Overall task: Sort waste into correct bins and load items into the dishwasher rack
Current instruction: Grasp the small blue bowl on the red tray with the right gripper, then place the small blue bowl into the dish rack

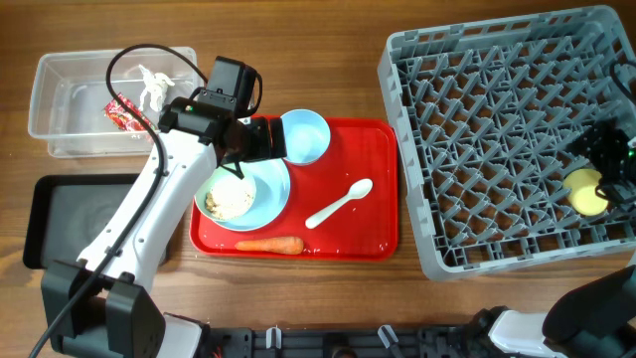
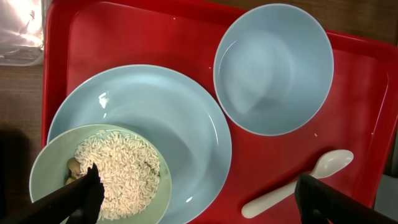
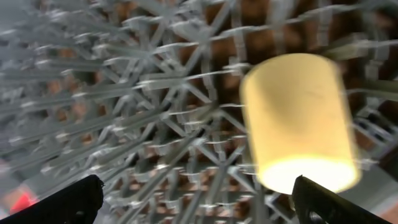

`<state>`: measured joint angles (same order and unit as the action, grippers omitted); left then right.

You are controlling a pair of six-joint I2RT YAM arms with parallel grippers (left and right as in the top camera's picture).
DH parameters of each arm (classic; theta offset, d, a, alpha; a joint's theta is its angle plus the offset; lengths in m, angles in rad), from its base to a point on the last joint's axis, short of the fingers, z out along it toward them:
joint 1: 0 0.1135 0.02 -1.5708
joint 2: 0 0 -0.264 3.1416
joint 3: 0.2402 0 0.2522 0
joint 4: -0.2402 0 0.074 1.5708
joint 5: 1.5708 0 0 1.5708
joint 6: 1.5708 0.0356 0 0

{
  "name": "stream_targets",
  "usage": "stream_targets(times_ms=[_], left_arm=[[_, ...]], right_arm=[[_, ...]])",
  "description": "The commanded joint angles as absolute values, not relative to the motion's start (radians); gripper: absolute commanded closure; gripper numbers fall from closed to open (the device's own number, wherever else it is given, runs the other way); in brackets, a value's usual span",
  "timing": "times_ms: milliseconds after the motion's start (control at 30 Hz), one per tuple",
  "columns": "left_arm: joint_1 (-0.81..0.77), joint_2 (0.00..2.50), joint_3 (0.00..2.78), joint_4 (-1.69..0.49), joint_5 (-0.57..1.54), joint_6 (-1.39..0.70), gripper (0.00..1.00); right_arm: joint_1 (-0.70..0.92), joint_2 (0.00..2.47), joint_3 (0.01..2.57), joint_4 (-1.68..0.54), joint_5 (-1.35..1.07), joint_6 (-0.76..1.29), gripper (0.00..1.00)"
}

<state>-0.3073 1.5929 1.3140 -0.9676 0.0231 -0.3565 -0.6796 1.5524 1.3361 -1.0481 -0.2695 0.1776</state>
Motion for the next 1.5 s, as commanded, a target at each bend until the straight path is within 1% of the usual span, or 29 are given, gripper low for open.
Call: stream_targets(times_ms=[0,33,67,100,133,167,200,267,333,433,467,533,567,600,633,700,733,767,800,833,867,900,967,1100,1200,1267,1367,1467], left_arm=[[-0.305,1.576,1.316,-0.987,0.009,-0.345,0.0],[-0.305,1.576,1.316,-0.989,0.009,-0.345,0.0],[-0.305,1.576,1.316,-0.985,0.01,-0.345,0.0],[-0.305,1.576,1.316,-0.984,0.009,-0.345,0.0],[-0.305,1.576,1.316,-0.984,0.009,-0.349,0.0],[-0.304,1.576,1.316,-0.985,0.007,-0.357,0.0],[-0.294,1.576,1.316,-0.994,0.002,-0.391,0.0],[-0.243,1.562,1.316,-1.034,0.002,-0.428,0.0],[-0.165,1.525,1.316,-1.07,0.002,-0.427,0.0],[-0.07,1.461,1.316,-1.103,0.002,-0.427,0.0],[-0.057,1.451,1.316,-1.109,0.002,-0.427,0.0],[-0.052,1.449,1.316,-1.116,0.002,-0.427,0.0],[-0.052,1.449,1.313,-1.116,0.002,-0.427,0.0],[-0.052,1.449,1.313,-1.116,0.002,-0.427,0.0],[-0.052,1.449,1.313,-1.116,0.002,-0.427,0.0],[-0.052,1.449,1.313,-1.116,0.002,-0.427,0.0],[-0.052,1.449,1.313,-1.115,0.002,-0.427,0.0],[-0.052,1.449,1.313,-1.116,0.002,-0.427,0.0],[-0.052,1.449,1.313,-1.116,0.002,-0.427,0.0],[-0.052,1.449,1.313,-1.116,0.002,-0.427,0.0],[-0.052,1.449,1.313,-1.116,0.002,-0.427,0.0],[-0.052,1.449,1.313,-1.116,0.002,-0.427,0.0],[-0.052,1.449,1.313,-1.115,0.002,-0.427,0.0],[-0.052,1.449,1.313,-1.115,0.002,-0.427,0.0],[-0.052,1.449,1.313,-1.115,0.002,-0.427,0.0],[-0.052,1.449,1.313,-1.115,0.002,-0.427,0.0],[-0.052,1.449,1.313,-1.115,0.002,-0.427,0.0],[-0.052,1.449,1.313,-1.115,0.002,-0.427,0.0]], right_arm=[[-0.64,1.464,1.35,-1.015,-0.523,0.08,0.0],[-0.596,1.422,1.35,-1.001,-0.563,0.051,0.0],[-0.506,1.374,1.35,-0.987,-0.564,0.039,0.01],[-0.467,1.36,1.35,-0.982,-0.563,0.025,0.01],[-0.377,1.34,1.35,-0.971,-0.559,0.021,0.03],[-0.231,1.333,1.35,-0.947,-0.558,0.018,0.04],[-0.124,1.34,1.35,-0.922,-0.539,0.027,0.04],[0.105,1.375,1.35,-0.843,-0.432,0.052,0.04],[0.277,1.437,1.35,-0.761,-0.286,0.115,0.03],[0.437,1.577,1.35,-0.648,-0.233,0.194,0.03],[0.466,1.633,1.35,-0.618,-0.223,0.229,0.04],[0.508,1.762,1.35,-0.562,-0.17,0.34,0.09],[0.517,1.806,1.35,-0.541,-0.171,0.366,0.12],[0.524,1.869,1.35,-0.524,-0.159,0.424,0.2],[0.524,1.916,1.35,-0.523,-0.125,0.493,0.22],[0.525,1.982,1.35,-0.496,-0.118,0.528,0.3],[0.524,2.007,1.35,-0.482,-0.12,0.529,0.39],[0.524,2.024,1.35,-0.48,-0.118,0.555,0.46],[0.523,2.032,1.35,-0.482,-0.11,0.588,0.64],[0.522,2.031,1.35,-0.482,-0.097,0.608,0.77],[0.519,2.02,1.351,-0.481,-0.089,0.609,0.9],[0.516,2.0,1.351,-0.489,-0.072,0.604,0.96],[0.499,1.916,1.351,-0.546,0.031,0.593,0.96],[0.424,1.674,1.351,-0.656,0.124,0.414,0.96],[0.313,1.482,1.351,-0.687,0.334,0.29,0.96],[0.216,1.387,1.351,-0.659,0.492,0.143,0.95],[0.078,1.352,1.35,-0.597,0.676,-0.028,0.96],[-0.068,1.392,1.35,-0.533,0.844,-0.054,0.95]])
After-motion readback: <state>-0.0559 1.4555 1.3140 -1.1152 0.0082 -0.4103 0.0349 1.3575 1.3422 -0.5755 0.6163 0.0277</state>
